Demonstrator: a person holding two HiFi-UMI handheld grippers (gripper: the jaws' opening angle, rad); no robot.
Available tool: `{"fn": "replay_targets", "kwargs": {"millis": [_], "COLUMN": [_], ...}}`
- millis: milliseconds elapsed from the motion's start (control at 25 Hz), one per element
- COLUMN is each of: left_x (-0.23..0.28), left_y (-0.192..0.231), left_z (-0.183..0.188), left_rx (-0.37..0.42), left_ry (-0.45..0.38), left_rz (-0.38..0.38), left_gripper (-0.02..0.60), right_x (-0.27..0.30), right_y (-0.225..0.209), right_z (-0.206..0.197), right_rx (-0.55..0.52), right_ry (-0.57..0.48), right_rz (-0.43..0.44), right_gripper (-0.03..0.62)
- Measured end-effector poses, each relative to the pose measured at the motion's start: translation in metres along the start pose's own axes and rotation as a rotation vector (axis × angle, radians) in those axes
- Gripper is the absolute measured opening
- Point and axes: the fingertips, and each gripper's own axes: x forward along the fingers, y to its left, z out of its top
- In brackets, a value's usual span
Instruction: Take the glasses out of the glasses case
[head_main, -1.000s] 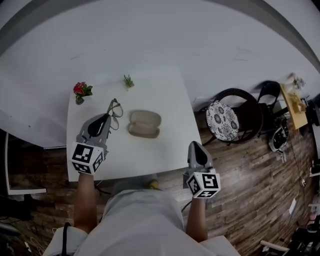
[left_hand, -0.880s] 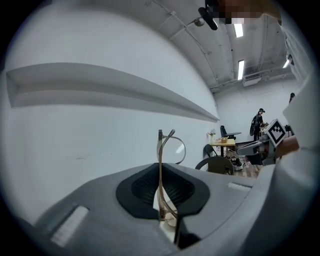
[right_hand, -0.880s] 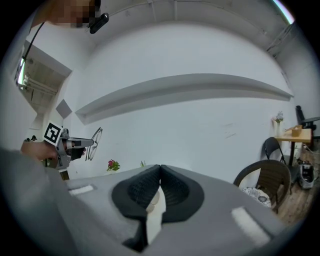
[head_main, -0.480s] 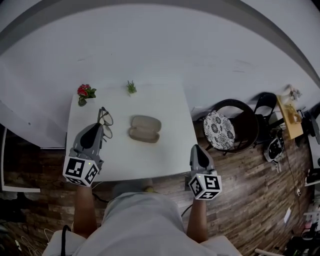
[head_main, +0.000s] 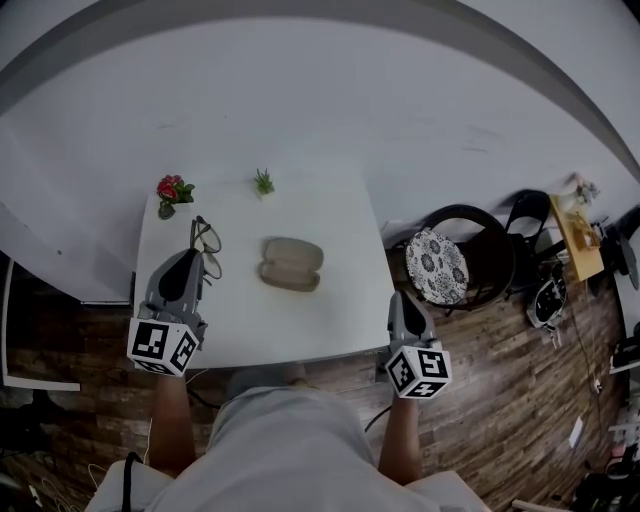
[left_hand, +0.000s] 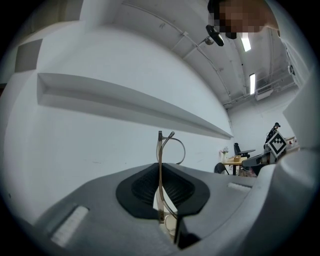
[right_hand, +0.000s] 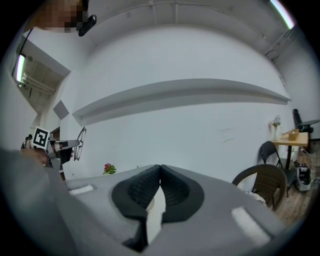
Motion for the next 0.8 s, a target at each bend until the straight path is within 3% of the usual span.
{"fn": "replay_targets", "kwargs": {"millis": [800], "left_x": [0.012], "left_y": [-0.009], "left_z": [0.002], "left_rx": [0.007], "left_ry": [-0.007], "left_rz": [-0.007], "left_gripper": [0.023], "right_x": [-0.001], "right_y": [-0.014], "right_z": [0.008], "right_rx": [-0.024], "right_ry": [-0.011], "right_rz": [-0.035], "right_gripper": [0.003]}}
